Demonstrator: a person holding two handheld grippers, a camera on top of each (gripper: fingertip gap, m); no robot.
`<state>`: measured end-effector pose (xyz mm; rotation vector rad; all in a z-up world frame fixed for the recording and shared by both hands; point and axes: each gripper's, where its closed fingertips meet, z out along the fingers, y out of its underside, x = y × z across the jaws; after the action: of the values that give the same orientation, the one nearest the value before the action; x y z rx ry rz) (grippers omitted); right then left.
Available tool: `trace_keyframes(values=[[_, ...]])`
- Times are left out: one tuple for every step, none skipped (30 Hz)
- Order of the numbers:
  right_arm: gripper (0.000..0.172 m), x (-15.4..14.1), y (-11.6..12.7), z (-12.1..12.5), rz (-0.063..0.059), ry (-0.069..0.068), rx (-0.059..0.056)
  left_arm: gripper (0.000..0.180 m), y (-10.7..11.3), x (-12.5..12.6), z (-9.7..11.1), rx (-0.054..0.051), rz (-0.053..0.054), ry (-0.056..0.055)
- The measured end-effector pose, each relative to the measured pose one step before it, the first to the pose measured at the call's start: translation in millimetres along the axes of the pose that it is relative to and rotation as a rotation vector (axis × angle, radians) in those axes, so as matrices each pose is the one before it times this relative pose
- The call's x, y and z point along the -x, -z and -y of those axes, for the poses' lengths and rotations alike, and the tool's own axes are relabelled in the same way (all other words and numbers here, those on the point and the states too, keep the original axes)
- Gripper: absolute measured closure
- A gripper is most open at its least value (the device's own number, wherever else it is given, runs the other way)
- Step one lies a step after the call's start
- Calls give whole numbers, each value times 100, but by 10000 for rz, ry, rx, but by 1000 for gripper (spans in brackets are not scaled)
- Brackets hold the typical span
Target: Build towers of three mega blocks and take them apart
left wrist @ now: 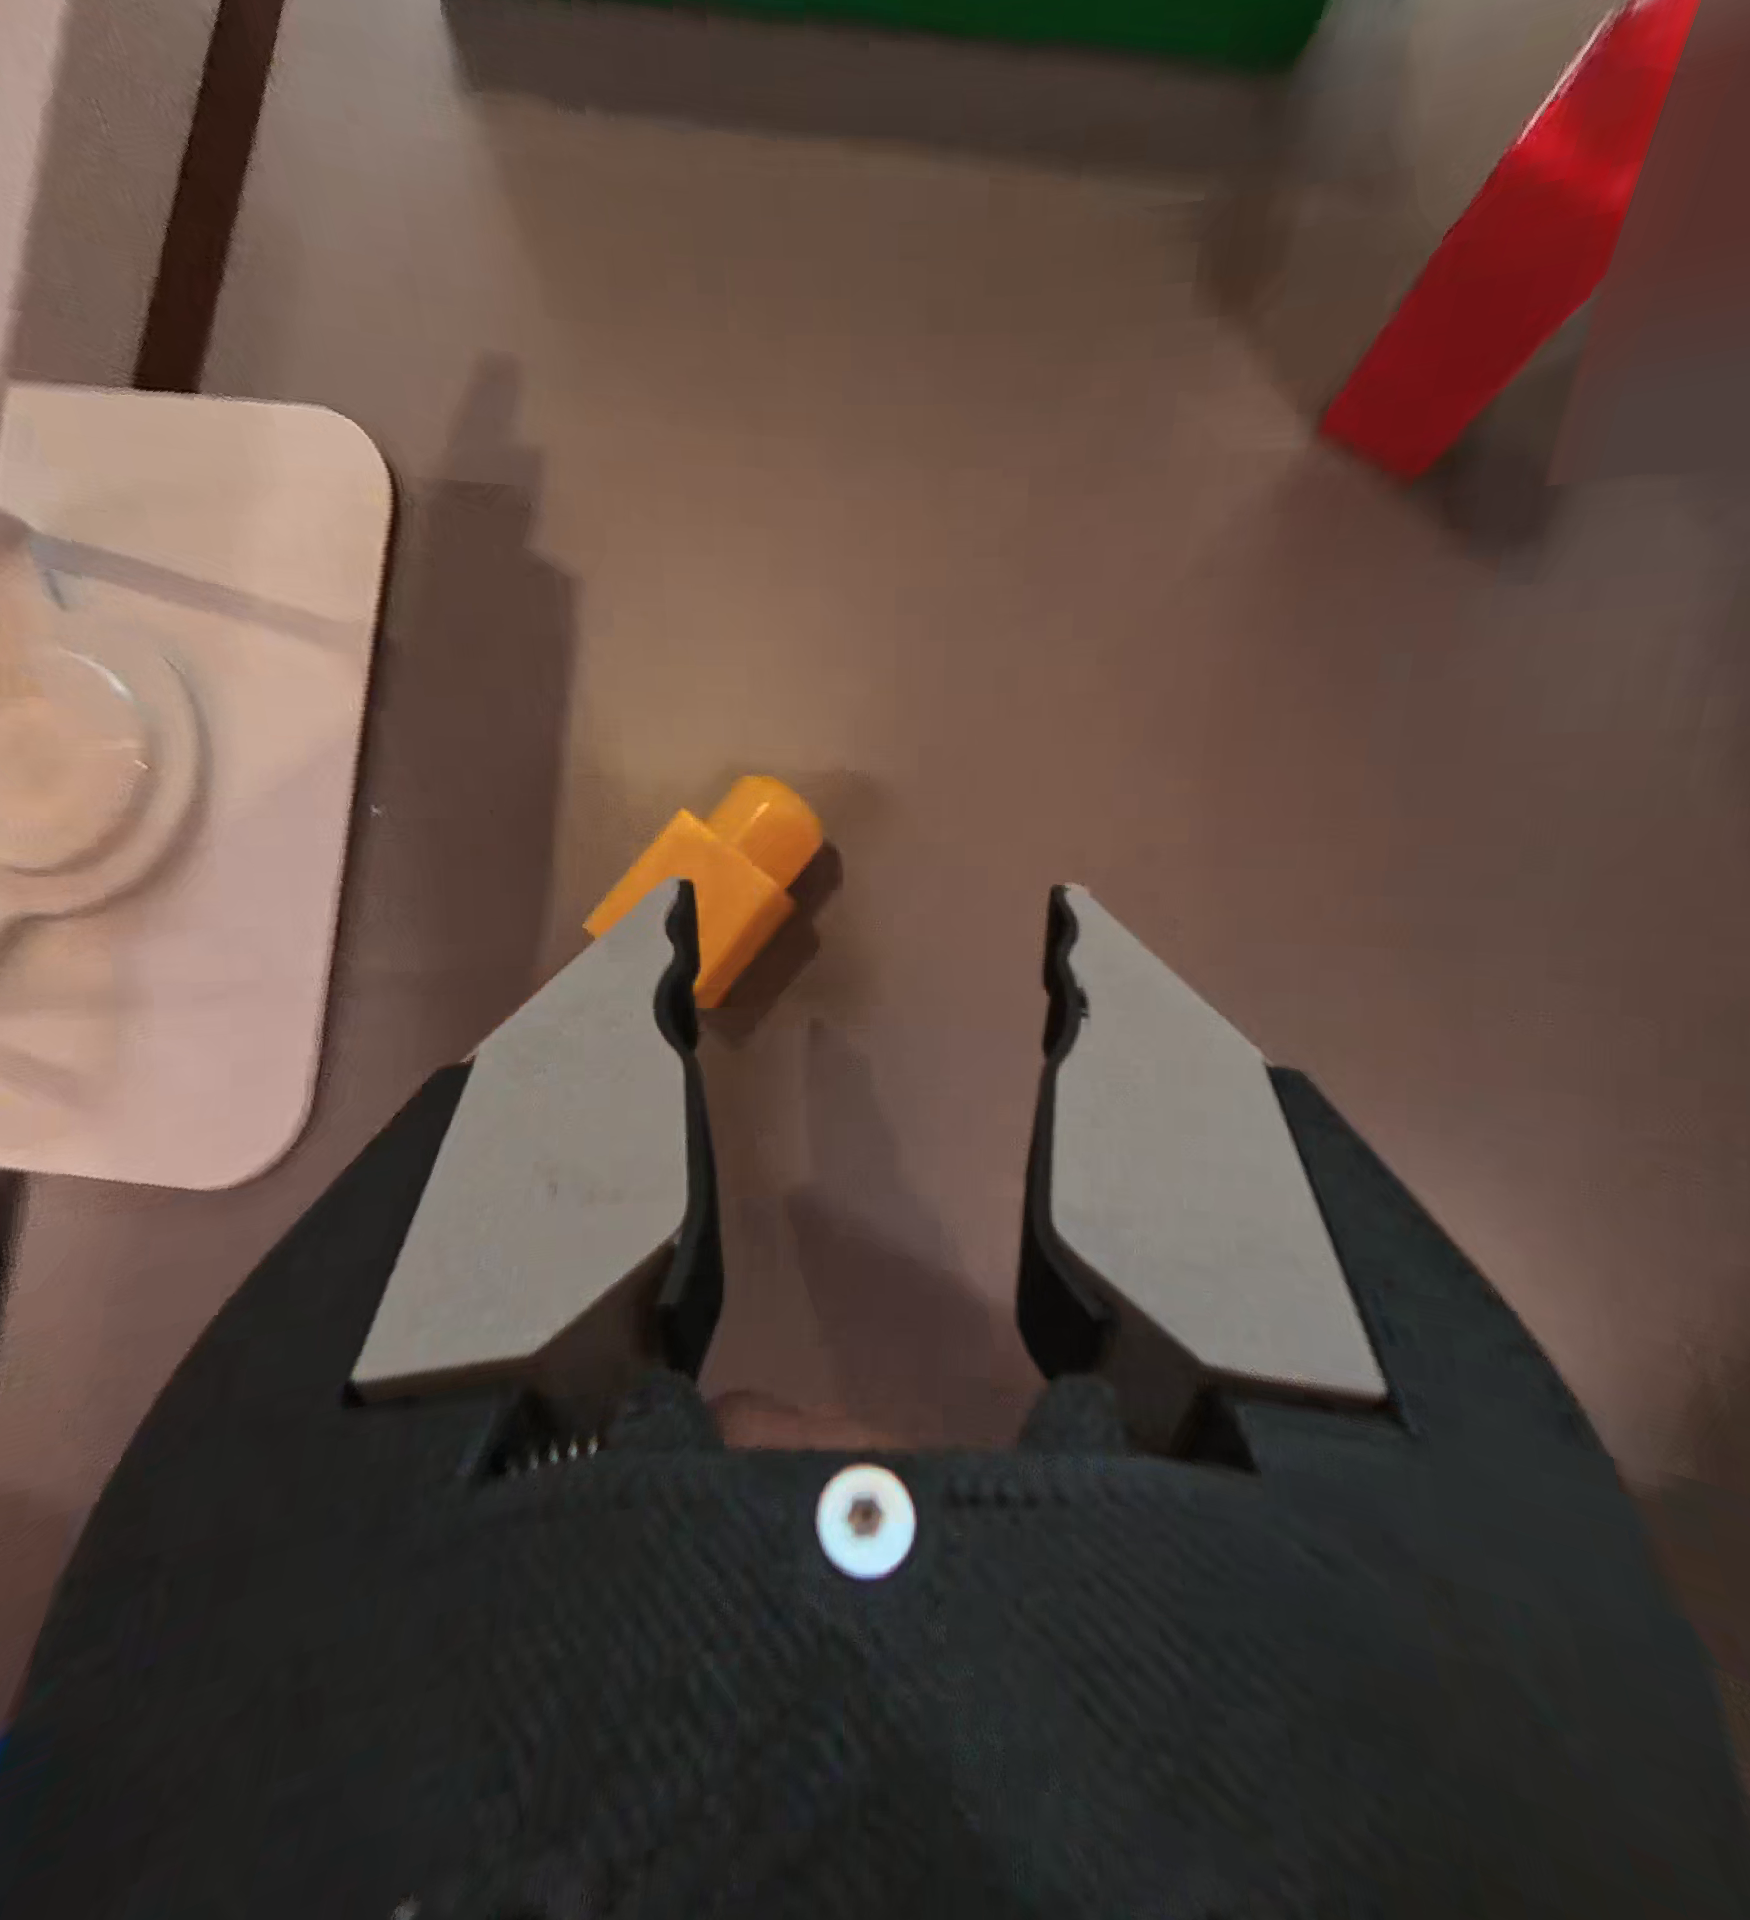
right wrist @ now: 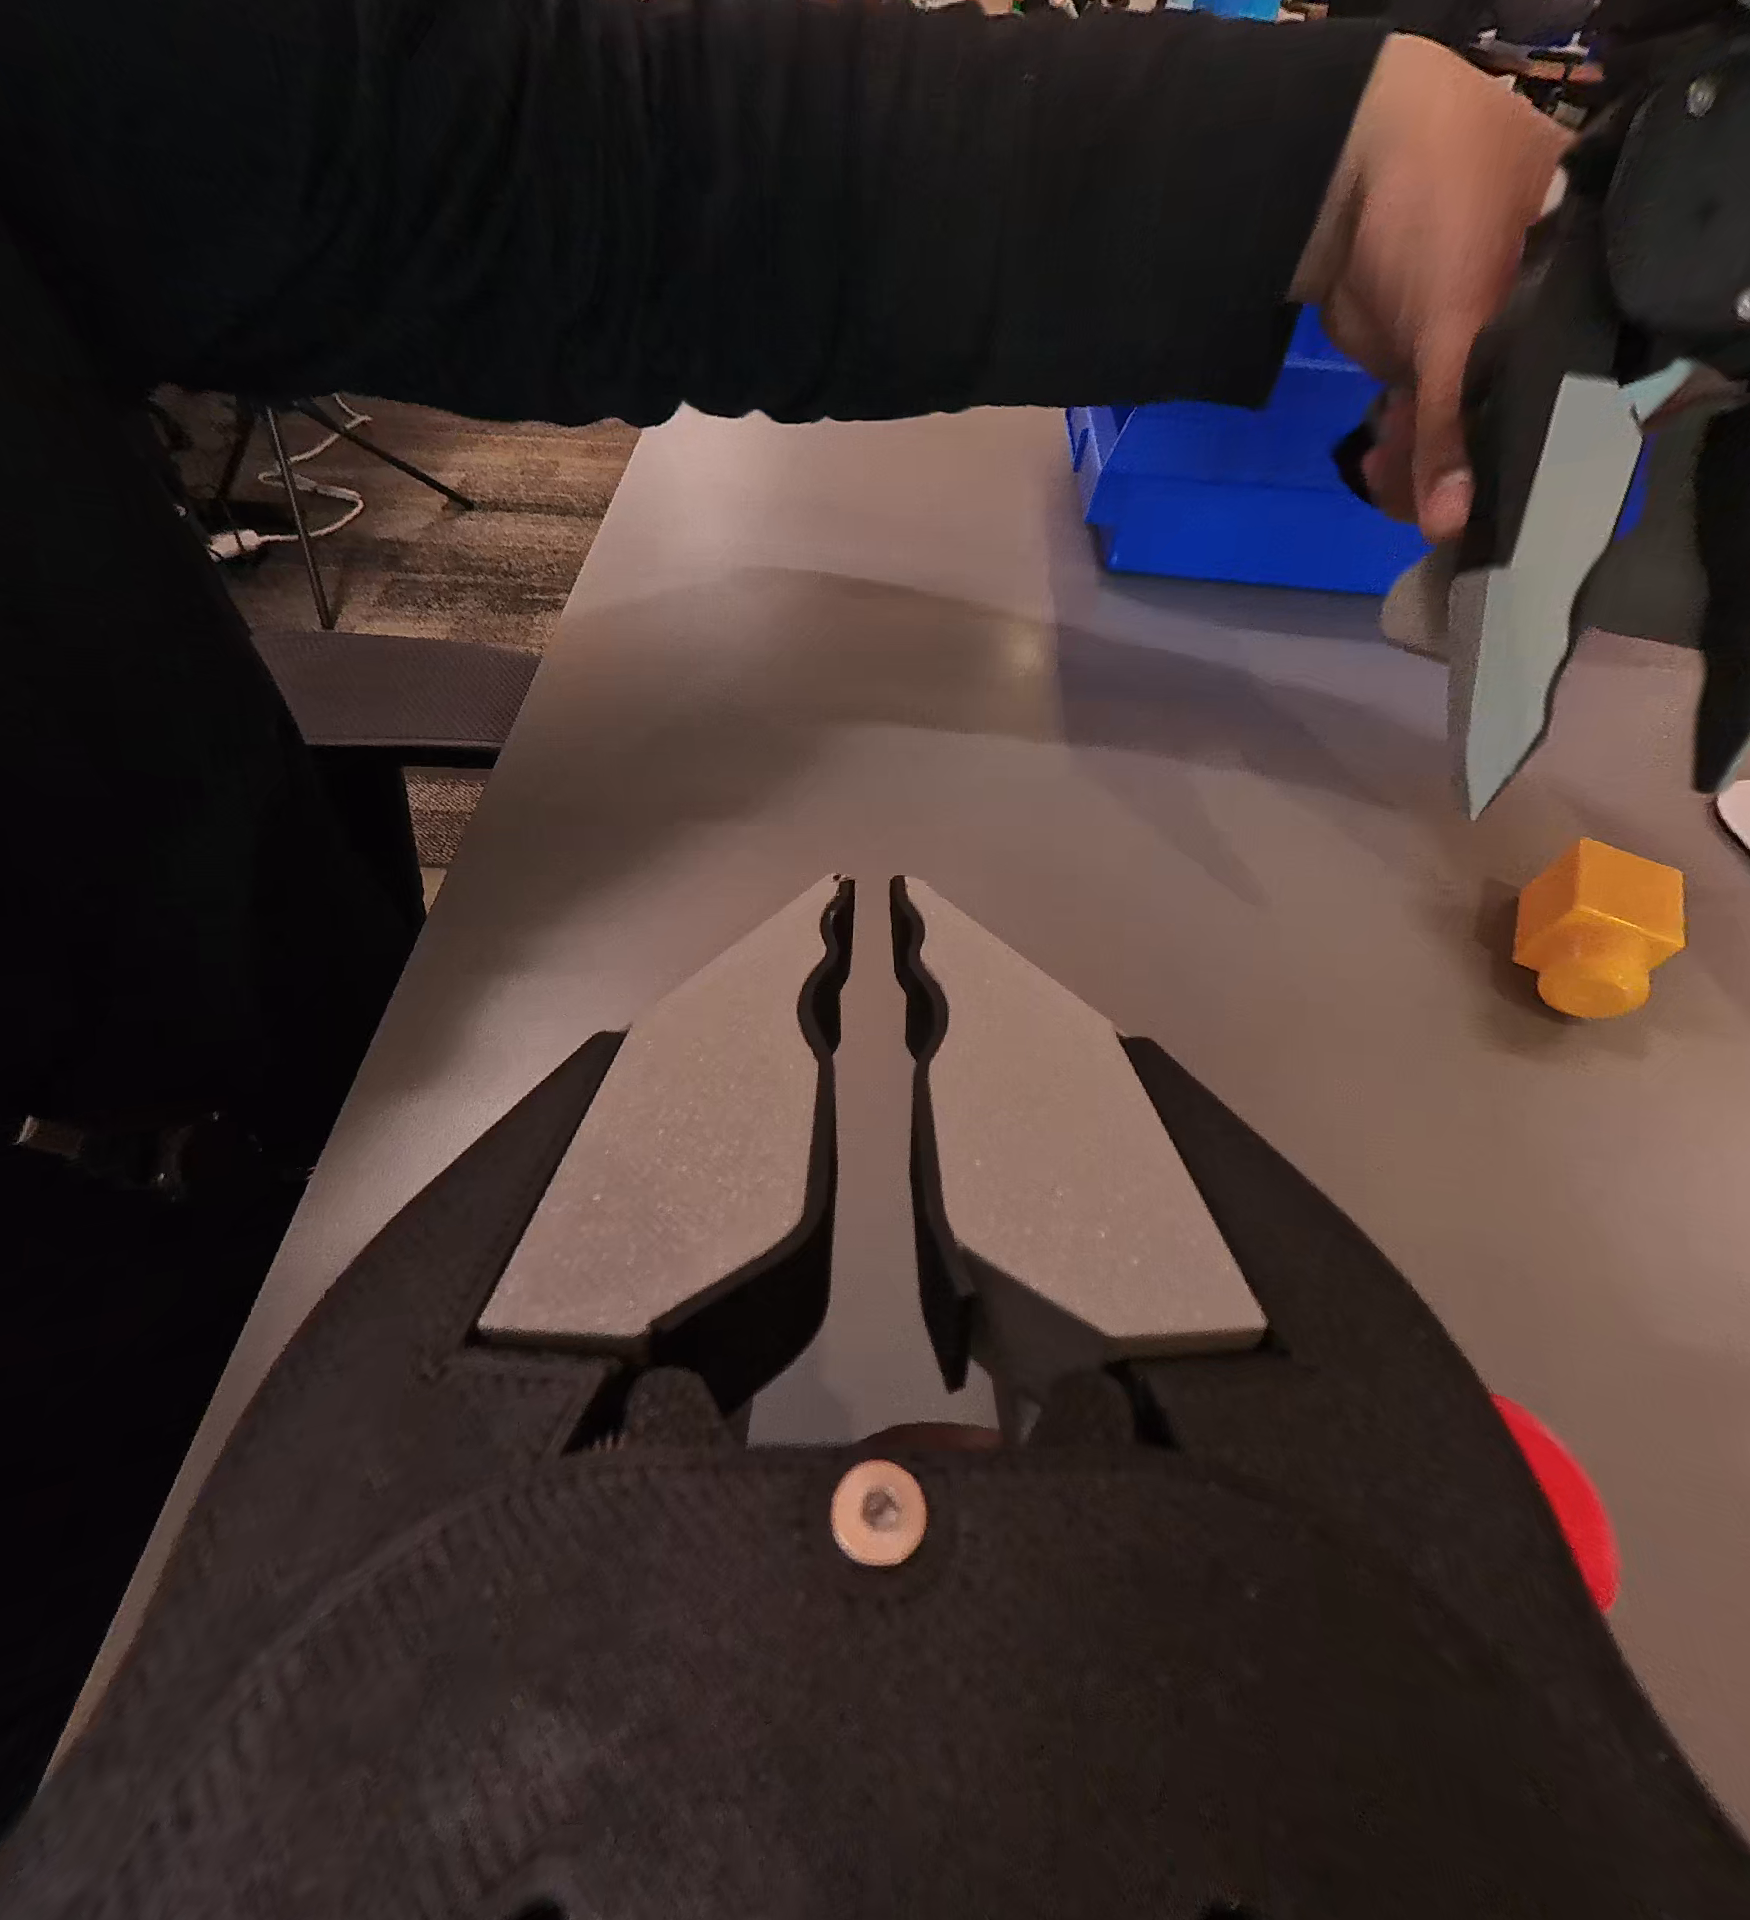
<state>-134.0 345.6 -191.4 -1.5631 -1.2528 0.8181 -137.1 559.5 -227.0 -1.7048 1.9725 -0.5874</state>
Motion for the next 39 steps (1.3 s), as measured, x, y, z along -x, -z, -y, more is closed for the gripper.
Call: trace_keyframes(values=[[168,51,-83,-78,24,15,40,111,-676,283,-101,344,376,-654],[168,16,-71,-97,-2,28,53,108,-730,218,-195,423,223,-591],[168,18,-58,-84,7,19,37,104,-723,230,-194,408,84,-461],[167,21,-37,-44,21,-1,13,104,-688,428,-227,369,52,-268],[167,26,-17,-23,26,-7,6,104,-681,509,-406,438,-5,-151],[167,-9,21,-2,5,-1,-6,104,-679,355,-496,436,-118,-108],[167,-39,43,28,-10,0,-22,104,-661,179,-487,352,-184,-112],[167,-34,85,57,-7,-4,-32,107,-670,95,-636,378,-181,-102],[167,-45,108,104,-11,-9,-53,112,-576,-37,-669,368,-224,-52],[167,-39,122,139,-22,-4,-67,120,-205,-127,-145,17,-285,96],[167,-37,141,141,-25,8,-64,134,-24,82,48,-111,-107,198],[167,-32,146,164,-37,22,-64,145,-66,14,-378,134,-34,47],[167,-60,148,182,-56,34,-70,145,14,-88,-190,-12,51,8],[168,-81,152,189,-68,35,-76,146,81,-178,7,-144,132,-29],[168,-129,153,162,-93,25,-62,146,158,-118,142,-260,252,40],[168,-269,176,137,-161,6,-49,146,364,-273,640,-598,190,188],[168,-399,202,132,-224,-30,-65,146,645,-658,1259,-997,-32,368],[168,-480,249,202,-242,-80,-123,146,846,-929,1640,-1198,-127,418],[168,-556,302,324,-258,-136,-205,146,856,-930,1797,-1236,2,379],[166,-665,351,413,-296,-197,-276,146,696,-995,1787,-1172,84,414],[164,-653,385,516,-270,-244,-342,146,460,-1120,1569,-1032,104,430],[162,-606,424,593,-221,-262,-392,146,243,-1215,1190,-829,133,335],[160,-617,462,632,-225,-240,-413,146,121,-1591,844,-648,-60,208],[160,-537,463,641,-185,-200,-419,146,2,-1908,703,-608,-255,117],[159,-288,419,627,-33,-198,-400,146,-102,-1965,632,-570,-310,6],[159,-18,321,589,146,-240,-380,146,-178,-1767,626,-544,-248,-101],[159,184,223,496,278,-294,-332,146,-198,-1438,756,-606,-158,-57],[158,236,126,376,293,-311,-269,146,-230,-1182,787,-616,-165,119],[156,117,48,230,185,-250,-182,146,-225,-1064,694,-540,-259,206],[153,28,-25,90,86,-154,-98,146,-214,-1038,547,-413,-337,108],[151,-15,-80,-59,23,-72,-11,146,-205,-904,410,-272,-277,-83],[146,-184,-132,-190,-109,-18,61,146,-173,-657,259,-177,-135,-203],[138,-311,-173,-259,-197,-7,85,146,-142,-454,123,-111,-47,-162],[131,140,-194,-168,84,-27,18,146,-123,-233,25,-62,23,-19],[132,542,-240,-256,333,-7,88,146,-162,-164,-113,12,-15,140],[136,446,-281,-332,245,52,152,146,-169,-141,-152,35,-33,170],[141,188,-325,-433,58,136,189,146,-113,-12,43,-97,62,31],[145,-179,-259,-319,-201,163,107,146,-66,39,102,-126,86,-35],[145,-146,-50,49,-166,179,-102,146,-37,86,-31,-28,86,16]])
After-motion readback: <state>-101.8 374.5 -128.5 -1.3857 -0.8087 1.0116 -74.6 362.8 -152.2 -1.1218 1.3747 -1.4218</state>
